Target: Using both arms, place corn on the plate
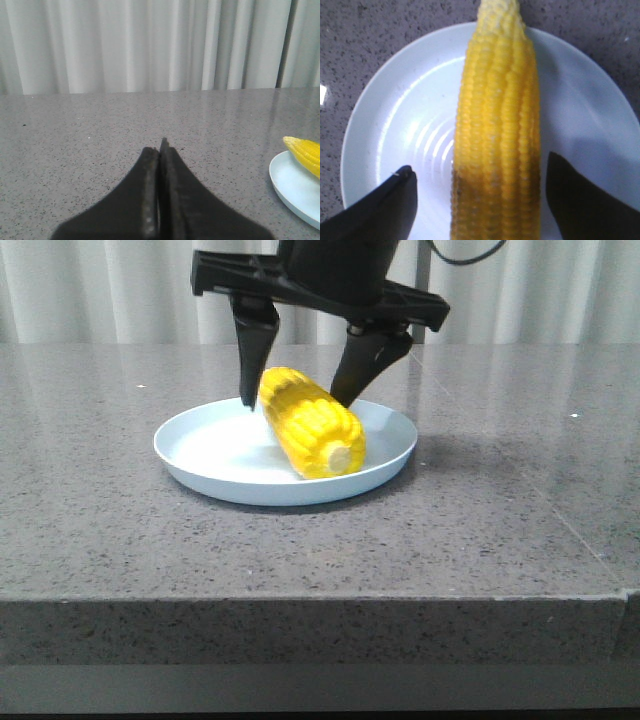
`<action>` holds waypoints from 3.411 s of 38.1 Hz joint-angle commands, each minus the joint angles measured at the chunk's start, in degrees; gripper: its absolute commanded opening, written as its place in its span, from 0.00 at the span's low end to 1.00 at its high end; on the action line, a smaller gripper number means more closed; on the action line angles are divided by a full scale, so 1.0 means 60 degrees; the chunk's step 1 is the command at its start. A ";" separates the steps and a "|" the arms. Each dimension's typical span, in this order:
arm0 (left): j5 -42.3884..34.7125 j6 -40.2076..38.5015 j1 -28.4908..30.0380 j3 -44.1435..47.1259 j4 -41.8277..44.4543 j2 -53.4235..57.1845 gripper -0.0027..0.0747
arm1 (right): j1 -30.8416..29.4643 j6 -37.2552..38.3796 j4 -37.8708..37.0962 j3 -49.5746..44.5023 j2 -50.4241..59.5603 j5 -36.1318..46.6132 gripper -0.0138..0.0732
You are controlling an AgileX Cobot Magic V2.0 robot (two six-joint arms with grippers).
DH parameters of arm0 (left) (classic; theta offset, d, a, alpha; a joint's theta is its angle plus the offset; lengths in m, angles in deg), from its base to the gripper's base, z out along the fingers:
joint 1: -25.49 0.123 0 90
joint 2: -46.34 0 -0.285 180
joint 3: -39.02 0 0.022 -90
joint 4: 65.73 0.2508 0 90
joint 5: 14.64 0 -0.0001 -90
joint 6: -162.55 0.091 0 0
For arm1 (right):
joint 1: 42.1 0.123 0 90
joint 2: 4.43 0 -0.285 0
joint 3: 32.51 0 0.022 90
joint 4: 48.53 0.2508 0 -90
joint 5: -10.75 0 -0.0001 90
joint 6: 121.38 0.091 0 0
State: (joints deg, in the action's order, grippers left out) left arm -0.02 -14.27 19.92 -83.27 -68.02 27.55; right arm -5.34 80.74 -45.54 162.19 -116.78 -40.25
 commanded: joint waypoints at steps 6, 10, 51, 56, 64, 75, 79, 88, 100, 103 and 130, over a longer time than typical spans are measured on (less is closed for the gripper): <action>-0.0845 -0.0005 -0.0008 -0.0277 -0.0096 -0.0094 0.01 | -0.0094 -0.0012 -0.0241 0.1746 0.0741 -0.0791 0.79; -0.0845 -0.0005 -0.0008 -0.0277 -0.0096 -0.0094 0.01 | -0.0200 -0.0012 -0.0284 0.2228 0.0741 -0.1175 0.66; -0.0845 -0.0005 -0.0008 -0.0277 -0.0096 -0.0094 0.01 | -0.4790 -0.0463 -0.2039 -0.1232 0.4030 -0.2169 0.09; -0.0845 -0.0005 -0.0008 -0.0277 -0.0096 -0.0094 0.01 | -0.5074 -0.0485 -0.2039 -0.2868 0.5378 -0.1370 0.09; -0.0845 -0.0005 -0.0008 -0.0277 -0.0096 -0.0094 0.01 | -0.5081 -0.0510 -0.2080 -0.6122 0.8188 0.1123 0.08; -0.0845 -0.0005 -0.0008 -0.0277 -0.0096 -0.0094 0.01 | -0.5081 -0.0538 -0.2424 -1.0098 1.2916 0.3776 0.08; -0.0845 -0.0005 -0.0008 -0.0277 -0.0096 -0.0094 0.01 | -0.5081 -0.0538 -0.2424 -1.0857 1.4487 0.4027 0.08; -0.0845 -0.0005 -0.0008 -0.0277 -0.0096 -0.0094 0.01 | -0.5081 -0.0538 -0.2424 -1.1514 1.6631 0.4256 0.08; -0.0845 -0.0005 -0.0008 -0.0277 -0.0096 -0.0094 0.01 | -0.5081 -0.0538 -0.2424 -1.1526 1.6744 0.4256 0.08; -0.0845 -0.0005 -0.0008 -0.0277 -0.0096 -0.0094 0.01 | -0.5081 -0.0538 -0.2424 -1.1525 1.6744 0.4244 0.08; -0.0925 -0.0005 -0.0008 -0.0198 -0.0070 -0.0076 0.01 | -0.5081 -0.0538 -0.2424 -1.1525 1.6744 0.4244 0.08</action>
State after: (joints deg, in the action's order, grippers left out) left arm -0.02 -14.27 19.92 -83.17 -68.02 27.55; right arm -35.45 77.92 -58.77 91.67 -15.56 -19.75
